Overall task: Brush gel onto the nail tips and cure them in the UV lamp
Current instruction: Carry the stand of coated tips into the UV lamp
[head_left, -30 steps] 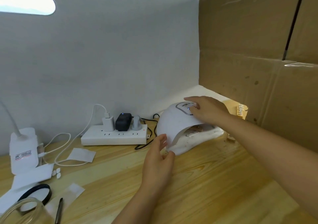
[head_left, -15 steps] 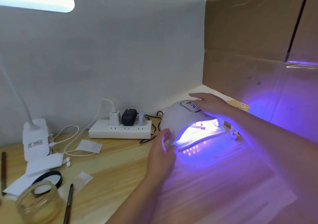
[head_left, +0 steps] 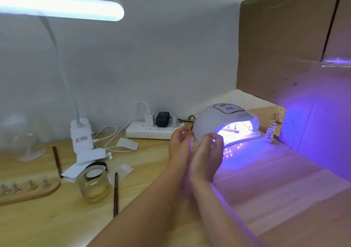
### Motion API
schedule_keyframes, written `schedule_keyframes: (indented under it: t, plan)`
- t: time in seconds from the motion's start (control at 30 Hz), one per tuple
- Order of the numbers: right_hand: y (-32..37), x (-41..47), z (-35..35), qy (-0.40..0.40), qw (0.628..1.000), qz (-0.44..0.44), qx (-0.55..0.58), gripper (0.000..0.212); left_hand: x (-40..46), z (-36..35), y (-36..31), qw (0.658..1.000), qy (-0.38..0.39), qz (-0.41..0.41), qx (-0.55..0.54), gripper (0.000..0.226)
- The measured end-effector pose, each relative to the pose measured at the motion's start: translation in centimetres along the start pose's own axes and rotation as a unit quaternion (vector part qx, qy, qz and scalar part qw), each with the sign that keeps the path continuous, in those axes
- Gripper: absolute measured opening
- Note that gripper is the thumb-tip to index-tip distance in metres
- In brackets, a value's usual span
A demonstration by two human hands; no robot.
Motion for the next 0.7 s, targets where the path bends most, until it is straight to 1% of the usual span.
schedule_keyframes:
  t: [0.03, 0.07, 0.1, 0.17, 0.27, 0.37, 0.43, 0.53, 0.6, 0.63, 0.7]
  plan:
    - [0.6, 0.0, -0.2, 0.021, 0.999, 0.033, 0.000, 0.013, -0.2, 0.6, -1.1, 1.000, 0.008, -0.026, 0.013, 0.034]
    - [1.0, -0.2, -0.6, 0.046, 0.997, 0.062, -0.003, 0.016, -0.4, 1.1, -2.4, 0.997, 0.030, -0.066, 0.038, 0.034]
    - [1.3, -0.5, -1.0, 0.070, 0.994, 0.085, -0.010, 0.022, -1.0, 1.6, -4.0, 0.991, 0.051, -0.115, 0.055, 0.033]
    - [1.5, -1.9, -1.8, 0.111, 0.986, 0.120, -0.026, 0.034, -1.9, 3.3, -7.7, 0.974, 0.062, -0.209, 0.057, 0.037]
    - [2.4, -4.9, -3.0, 0.189, 0.961, 0.201, -0.037, 0.040, -3.0, 8.0, -12.9, 0.941, 0.010, -0.333, 0.063, 0.042]
    - [3.3, -8.9, -3.6, 0.296, 0.911, 0.282, -0.047, 0.032, -4.2, 14.5, -15.8, 0.901, -0.050, -0.419, 0.098, 0.041]
    - [3.7, -10.8, -3.6, 0.338, 0.876, 0.336, -0.074, 0.031, -4.3, 19.1, -16.1, 0.886, -0.103, -0.437, 0.114, 0.039]
    - [3.9, -13.2, -3.5, 0.394, 0.823, 0.397, -0.097, 0.034, -4.3, 26.8, -13.8, 0.871, -0.219, -0.415, 0.144, 0.031]
    - [3.3, -14.0, -3.5, 0.420, 0.799, 0.412, -0.122, 0.039, -4.5, 30.9, -11.3, 0.865, -0.274, -0.380, 0.178, 0.022]
    - [2.8, -14.2, -3.6, 0.430, 0.790, 0.411, -0.148, 0.043, -4.4, 32.4, -10.1, 0.862, -0.288, -0.361, 0.209, 0.020]
    - [1.8, -14.6, -4.0, 0.458, 0.764, 0.392, -0.232, 0.042, -3.7, 34.7, -8.2, 0.853, -0.314, -0.310, 0.277, 0.022]
Point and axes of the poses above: each hand's wrist, its own x-axis towards the middle knuckle, its own z-axis out of the back of the hand, y = z × x, the point moved 6 cm from there along x, towards the middle knuckle, and after that the axes turned 14 degrees about -y, right-handed, at the moved point
